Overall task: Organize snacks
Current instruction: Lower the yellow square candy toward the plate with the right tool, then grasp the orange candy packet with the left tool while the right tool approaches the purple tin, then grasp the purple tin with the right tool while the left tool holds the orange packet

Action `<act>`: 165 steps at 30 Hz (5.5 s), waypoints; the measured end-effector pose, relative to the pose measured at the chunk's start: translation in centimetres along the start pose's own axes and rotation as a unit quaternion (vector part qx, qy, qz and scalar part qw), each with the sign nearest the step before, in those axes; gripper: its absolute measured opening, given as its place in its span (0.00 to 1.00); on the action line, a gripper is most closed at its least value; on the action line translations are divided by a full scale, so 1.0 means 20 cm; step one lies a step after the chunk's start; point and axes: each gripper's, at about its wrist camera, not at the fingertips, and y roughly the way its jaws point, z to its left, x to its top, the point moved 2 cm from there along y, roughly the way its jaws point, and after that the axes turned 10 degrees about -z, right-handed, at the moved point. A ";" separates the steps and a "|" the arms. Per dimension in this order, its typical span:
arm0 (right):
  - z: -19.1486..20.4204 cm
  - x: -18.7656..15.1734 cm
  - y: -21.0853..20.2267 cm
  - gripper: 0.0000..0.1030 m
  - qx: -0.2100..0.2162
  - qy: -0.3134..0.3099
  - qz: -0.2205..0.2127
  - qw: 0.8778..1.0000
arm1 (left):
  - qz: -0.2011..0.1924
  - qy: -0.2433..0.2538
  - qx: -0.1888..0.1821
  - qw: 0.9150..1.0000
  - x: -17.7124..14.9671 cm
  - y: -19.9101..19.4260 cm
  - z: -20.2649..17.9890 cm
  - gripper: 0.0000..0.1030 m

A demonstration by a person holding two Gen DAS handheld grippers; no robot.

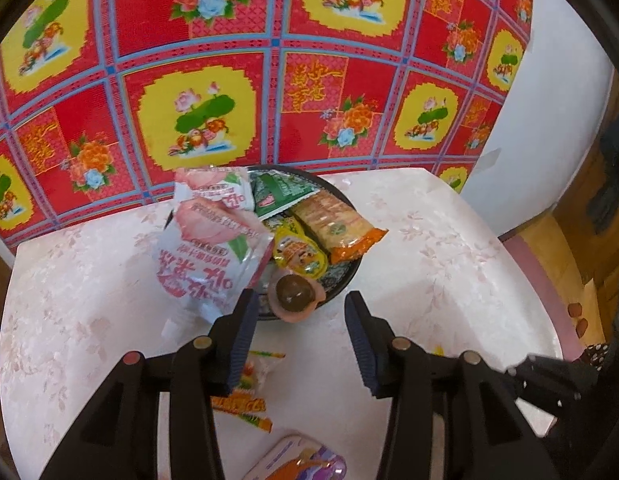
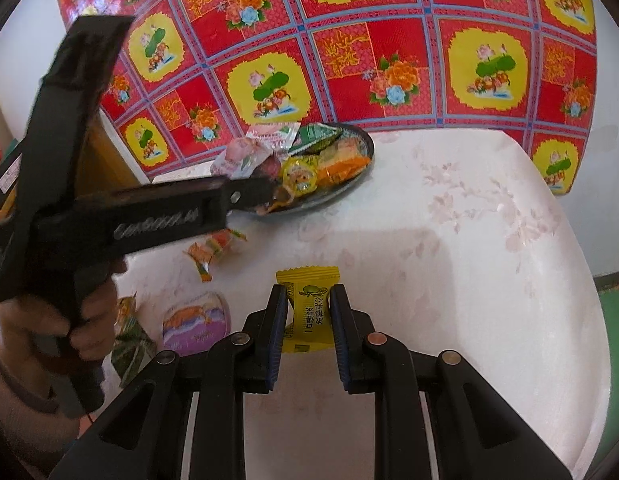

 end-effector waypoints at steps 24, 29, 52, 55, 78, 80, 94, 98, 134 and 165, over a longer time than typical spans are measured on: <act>0.06 0.32 0.38 0.22 0.008 -0.026 -0.012 1.000 | 0.012 -0.049 0.047 0.998 -0.10 -0.11 0.24 0.46; 0.06 0.34 0.46 0.22 0.002 -0.031 -0.003 1.000 | 0.014 -0.055 0.051 0.997 -0.11 -0.11 0.27 0.46; 0.18 0.27 0.21 0.34 0.022 -0.034 -0.018 0.999 | 0.009 -0.063 0.066 0.996 -0.16 -0.25 0.33 0.46; 0.20 0.23 0.18 0.34 0.023 -0.037 -0.015 0.999 | 0.009 -0.063 0.068 0.996 -0.18 -0.27 0.33 0.46; 0.37 -0.05 0.10 0.34 0.047 -0.052 0.037 0.997 | 0.018 -0.078 0.090 0.993 -0.39 -0.45 0.48 0.46; 0.38 -0.07 0.10 0.34 0.049 -0.054 0.040 0.997 | 0.020 -0.079 0.093 0.992 -0.40 -0.45 0.48 0.46; 0.43 -0.15 0.11 0.41 0.052 -0.069 0.051 0.995 | 0.032 -0.081 0.082 0.993 -0.50 -0.49 0.49 0.46; 0.42 -0.16 0.12 0.41 0.051 -0.068 0.054 0.995 | 0.034 -0.079 0.082 0.993 -0.52 -0.49 0.49 0.46; 0.50 -0.23 0.16 0.58 0.017 -0.131 0.031 0.991 | 0.016 -0.072 0.086 0.994 -0.59 -0.47 0.48 0.46; 0.43 -0.17 0.14 0.60 0.025 -0.110 0.008 0.994 | 0.007 -0.085 0.061 0.994 -0.43 -0.44 0.47 0.42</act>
